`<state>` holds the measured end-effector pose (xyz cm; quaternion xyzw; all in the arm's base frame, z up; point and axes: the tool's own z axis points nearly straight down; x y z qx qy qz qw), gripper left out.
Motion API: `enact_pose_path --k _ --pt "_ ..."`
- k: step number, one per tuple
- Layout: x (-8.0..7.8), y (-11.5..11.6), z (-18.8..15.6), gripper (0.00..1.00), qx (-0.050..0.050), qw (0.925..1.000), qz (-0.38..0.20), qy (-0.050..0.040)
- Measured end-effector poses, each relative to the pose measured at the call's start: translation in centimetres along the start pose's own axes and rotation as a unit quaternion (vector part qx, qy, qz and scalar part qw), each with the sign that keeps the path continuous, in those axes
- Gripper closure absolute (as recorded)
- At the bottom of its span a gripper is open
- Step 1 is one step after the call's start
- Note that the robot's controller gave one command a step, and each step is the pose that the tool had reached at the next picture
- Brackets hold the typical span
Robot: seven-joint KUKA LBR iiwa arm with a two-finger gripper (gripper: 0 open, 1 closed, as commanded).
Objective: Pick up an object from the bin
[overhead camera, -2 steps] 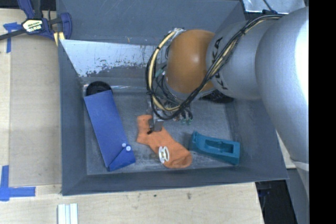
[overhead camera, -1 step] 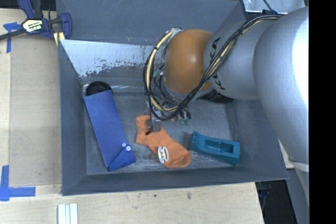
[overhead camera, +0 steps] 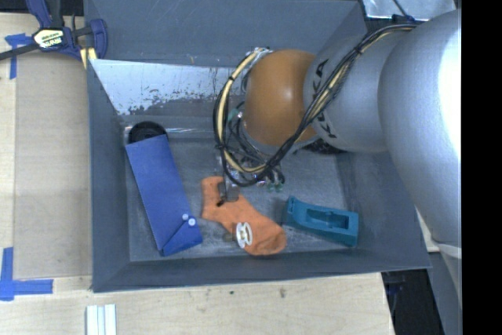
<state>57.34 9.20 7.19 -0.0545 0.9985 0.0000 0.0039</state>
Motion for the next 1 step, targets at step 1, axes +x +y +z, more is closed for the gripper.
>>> enact_pose_path --k 1 --pt "-0.63 -0.54 0.06 1.00 -0.001 1.0000 -0.007 0.0026"
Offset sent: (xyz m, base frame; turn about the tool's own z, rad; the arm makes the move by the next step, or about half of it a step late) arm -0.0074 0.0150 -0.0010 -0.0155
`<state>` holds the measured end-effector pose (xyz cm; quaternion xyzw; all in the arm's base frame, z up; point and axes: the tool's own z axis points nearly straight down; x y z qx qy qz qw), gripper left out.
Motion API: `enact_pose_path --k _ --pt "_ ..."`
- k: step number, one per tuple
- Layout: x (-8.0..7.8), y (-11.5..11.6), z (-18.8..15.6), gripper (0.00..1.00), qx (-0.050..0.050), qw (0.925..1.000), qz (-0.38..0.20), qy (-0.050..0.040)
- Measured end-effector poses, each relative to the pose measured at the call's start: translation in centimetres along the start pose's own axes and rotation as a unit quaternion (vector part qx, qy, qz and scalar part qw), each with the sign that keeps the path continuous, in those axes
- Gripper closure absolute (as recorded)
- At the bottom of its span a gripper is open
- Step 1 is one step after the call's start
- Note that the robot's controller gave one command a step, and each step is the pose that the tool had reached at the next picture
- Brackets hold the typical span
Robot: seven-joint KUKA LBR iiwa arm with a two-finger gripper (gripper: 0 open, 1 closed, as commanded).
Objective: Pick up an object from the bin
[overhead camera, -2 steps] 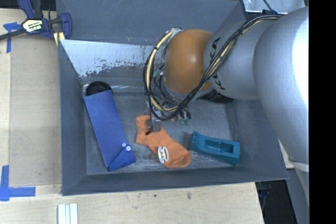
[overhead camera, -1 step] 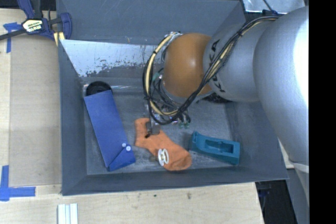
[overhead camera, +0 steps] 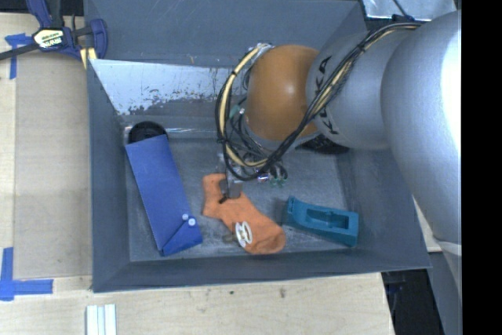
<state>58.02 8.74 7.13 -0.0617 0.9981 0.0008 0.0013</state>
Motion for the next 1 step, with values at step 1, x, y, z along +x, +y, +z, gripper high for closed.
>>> enact_pose_path --k 1 --pt "0.46 1.09 -0.08 1.00 0.001 1.0000 0.000 -0.0015"
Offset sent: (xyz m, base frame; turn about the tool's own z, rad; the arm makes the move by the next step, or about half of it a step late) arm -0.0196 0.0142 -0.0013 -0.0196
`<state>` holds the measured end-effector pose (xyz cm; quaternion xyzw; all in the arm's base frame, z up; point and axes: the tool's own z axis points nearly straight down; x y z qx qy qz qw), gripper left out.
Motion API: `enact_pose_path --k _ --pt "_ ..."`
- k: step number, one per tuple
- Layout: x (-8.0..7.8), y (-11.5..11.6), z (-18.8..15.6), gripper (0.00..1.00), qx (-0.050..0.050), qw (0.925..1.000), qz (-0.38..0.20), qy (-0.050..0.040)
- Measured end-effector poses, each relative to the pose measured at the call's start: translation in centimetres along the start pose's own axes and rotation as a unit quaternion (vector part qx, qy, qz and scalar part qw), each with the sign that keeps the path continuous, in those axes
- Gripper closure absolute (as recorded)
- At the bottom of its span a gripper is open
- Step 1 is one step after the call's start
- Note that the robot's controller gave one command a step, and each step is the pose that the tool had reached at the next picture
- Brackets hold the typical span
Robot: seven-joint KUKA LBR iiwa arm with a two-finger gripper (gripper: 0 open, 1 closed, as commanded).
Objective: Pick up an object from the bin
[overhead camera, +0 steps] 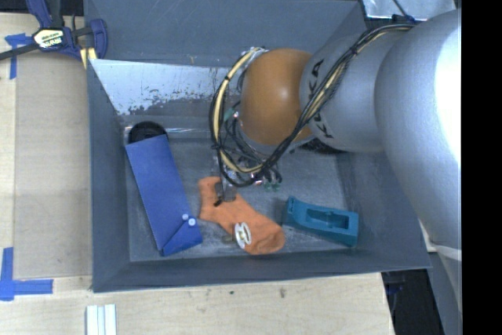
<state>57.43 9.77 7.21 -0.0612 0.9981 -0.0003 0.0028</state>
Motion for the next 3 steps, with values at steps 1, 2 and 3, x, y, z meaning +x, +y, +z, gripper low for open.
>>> enact_pose_path --k 1,2,3 --pt "0.9 0.7 0.0 1.00 -0.001 1.0000 -0.008 -0.0004" --pt "-0.8 1.7 0.0 1.00 0.000 0.9999 -0.011 0.0014" --pt "0.3 1.4 -0.1 1.00 -0.001 0.9999 -0.016 -0.0013"
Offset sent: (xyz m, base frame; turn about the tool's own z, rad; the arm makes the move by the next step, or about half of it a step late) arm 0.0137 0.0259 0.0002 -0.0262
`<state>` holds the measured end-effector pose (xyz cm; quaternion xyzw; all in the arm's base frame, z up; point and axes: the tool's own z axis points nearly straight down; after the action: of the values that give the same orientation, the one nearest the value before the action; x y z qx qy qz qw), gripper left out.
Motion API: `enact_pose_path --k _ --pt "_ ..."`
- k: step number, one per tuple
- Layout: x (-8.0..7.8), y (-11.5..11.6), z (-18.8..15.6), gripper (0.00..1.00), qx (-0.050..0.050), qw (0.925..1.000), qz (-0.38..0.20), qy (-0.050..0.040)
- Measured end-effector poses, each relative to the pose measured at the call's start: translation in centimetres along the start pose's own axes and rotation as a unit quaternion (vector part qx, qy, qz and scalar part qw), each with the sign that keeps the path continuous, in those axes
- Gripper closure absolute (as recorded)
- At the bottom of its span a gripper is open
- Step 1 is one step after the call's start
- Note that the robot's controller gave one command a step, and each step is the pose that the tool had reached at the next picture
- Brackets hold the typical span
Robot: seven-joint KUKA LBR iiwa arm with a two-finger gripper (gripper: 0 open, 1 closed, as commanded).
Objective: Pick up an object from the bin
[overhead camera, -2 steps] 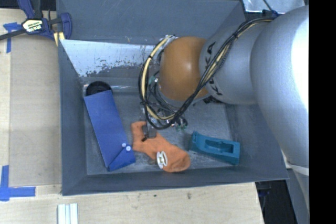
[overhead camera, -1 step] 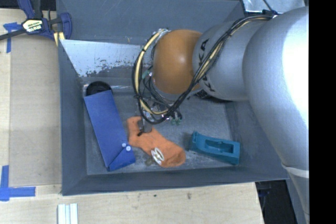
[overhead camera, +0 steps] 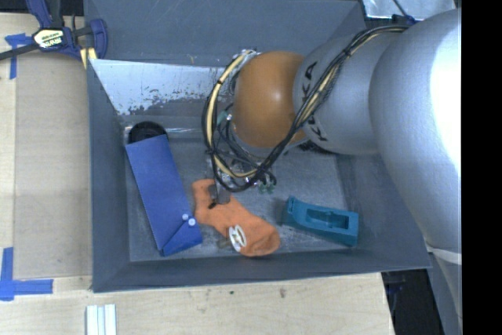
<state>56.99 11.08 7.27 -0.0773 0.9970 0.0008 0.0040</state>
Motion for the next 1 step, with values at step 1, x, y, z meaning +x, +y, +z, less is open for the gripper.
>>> enact_pose_path --k 1 --pt "1.36 0.41 -3.88 1.00 0.001 1.0000 -0.001 0.0074"
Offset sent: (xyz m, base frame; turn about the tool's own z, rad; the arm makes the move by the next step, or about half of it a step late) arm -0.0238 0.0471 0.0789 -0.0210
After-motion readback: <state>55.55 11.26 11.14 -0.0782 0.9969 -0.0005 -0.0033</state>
